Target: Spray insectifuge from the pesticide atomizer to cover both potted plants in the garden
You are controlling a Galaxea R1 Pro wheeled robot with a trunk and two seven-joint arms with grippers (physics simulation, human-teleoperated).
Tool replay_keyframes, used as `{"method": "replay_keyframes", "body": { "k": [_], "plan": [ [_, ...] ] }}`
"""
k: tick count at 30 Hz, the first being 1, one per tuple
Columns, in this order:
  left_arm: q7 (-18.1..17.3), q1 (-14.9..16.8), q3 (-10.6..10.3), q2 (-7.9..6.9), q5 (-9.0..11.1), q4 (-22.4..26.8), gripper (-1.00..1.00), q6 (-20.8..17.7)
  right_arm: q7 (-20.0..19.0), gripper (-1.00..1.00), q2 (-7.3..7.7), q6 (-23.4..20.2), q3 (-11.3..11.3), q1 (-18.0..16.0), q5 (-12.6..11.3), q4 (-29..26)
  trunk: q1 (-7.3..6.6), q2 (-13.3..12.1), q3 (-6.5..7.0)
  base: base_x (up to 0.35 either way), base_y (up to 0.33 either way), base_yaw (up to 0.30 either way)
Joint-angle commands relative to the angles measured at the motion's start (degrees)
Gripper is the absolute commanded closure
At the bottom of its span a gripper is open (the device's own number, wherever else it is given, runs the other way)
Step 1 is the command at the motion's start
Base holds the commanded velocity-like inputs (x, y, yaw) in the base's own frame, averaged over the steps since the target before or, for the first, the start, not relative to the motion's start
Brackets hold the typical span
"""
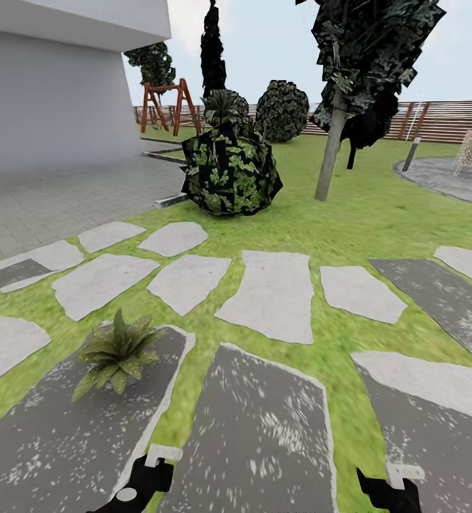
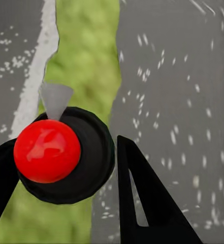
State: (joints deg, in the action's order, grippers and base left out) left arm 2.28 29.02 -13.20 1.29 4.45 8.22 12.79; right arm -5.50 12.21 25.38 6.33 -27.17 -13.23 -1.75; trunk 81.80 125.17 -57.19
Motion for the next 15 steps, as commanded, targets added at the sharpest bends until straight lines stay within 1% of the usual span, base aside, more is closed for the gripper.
{"method": "replay_keyframes", "body": {
  "k": [1, 15],
  "plan": [
    [0.27, 0.05, -0.51, -0.05, 0.68, -0.08, 1.0, 0.39, -0.29, -1.0, 0.03, 0.19, 0.43, -0.02, -0.64, 0.08, -0.01, 0.02, -0.04, 0.0, 0.0, -0.266],
    [0.25, 0.03, -0.51, -0.06, 0.91, -0.13, 1.0, 0.65, -0.3, -1.0, 0.01, 0.19, 0.43, 0.1, -0.65, 0.08, -0.01, 0.02, -0.04, 0.0, 0.0, -0.267]
  ]
}}
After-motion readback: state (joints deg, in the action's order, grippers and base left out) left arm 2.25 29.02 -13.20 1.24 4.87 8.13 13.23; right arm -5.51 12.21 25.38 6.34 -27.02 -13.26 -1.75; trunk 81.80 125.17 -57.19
